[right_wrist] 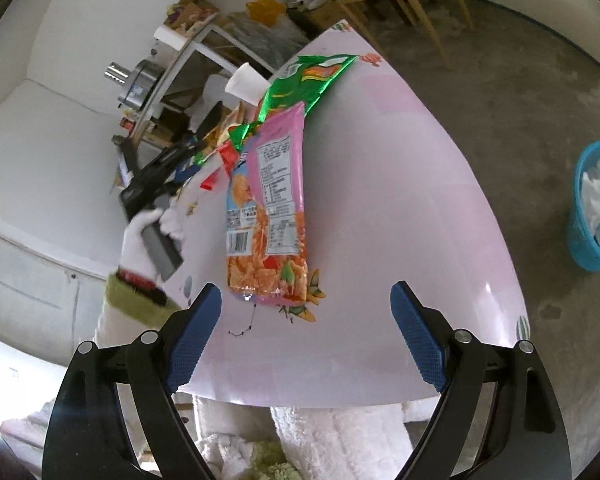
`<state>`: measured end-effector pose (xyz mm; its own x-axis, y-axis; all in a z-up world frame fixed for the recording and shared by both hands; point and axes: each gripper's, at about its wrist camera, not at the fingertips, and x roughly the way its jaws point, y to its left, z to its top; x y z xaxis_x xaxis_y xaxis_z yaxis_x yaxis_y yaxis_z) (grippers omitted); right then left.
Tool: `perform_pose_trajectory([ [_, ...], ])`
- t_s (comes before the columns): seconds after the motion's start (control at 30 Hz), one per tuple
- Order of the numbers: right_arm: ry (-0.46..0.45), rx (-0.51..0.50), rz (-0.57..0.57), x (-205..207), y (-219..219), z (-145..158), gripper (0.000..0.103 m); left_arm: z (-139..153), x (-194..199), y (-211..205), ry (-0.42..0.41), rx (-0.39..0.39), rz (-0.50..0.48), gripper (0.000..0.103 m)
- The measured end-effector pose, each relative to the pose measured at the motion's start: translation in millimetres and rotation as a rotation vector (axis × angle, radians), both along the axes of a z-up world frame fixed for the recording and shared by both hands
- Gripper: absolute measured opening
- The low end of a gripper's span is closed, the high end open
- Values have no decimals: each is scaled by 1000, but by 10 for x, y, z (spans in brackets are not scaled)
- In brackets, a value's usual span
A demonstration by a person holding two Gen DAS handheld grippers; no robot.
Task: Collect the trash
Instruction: 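Swing both tools back from the wastebasket toward the table, then grasp the red candy wrapper with the left gripper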
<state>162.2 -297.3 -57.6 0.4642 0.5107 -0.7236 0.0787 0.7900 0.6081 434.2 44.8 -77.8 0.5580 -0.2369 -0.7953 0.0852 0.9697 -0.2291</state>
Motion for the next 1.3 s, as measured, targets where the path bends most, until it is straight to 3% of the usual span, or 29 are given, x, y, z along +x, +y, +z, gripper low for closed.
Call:
perform_pose_trajectory([
  [0.17,7,-23,24,104,156,30,83,-315,148,-215,50,184,-37,63],
  [0.47,3,-19,62,174,385,48,83,-368,-182,-189,-5,265,-76,20],
  [0.63,4,-2,47,183,439,25,83,-369,-365,-13,-7,251,-61,6],
  [0.9,-17,-45,-3,497,478,-159,83,-357,-868,338,-11,261,-45,3],
  [1.03,-1,-87,-1,720,537,-309,82,-337,-1229,582,6,226,-27,2],
  [1.23,11,-145,41,832,649,-448,72,-296,-1901,874,45,127,-11,1],
  [1.3,30,-158,55,824,688,-507,61,-290,-2182,954,58,89,-9,1],
])
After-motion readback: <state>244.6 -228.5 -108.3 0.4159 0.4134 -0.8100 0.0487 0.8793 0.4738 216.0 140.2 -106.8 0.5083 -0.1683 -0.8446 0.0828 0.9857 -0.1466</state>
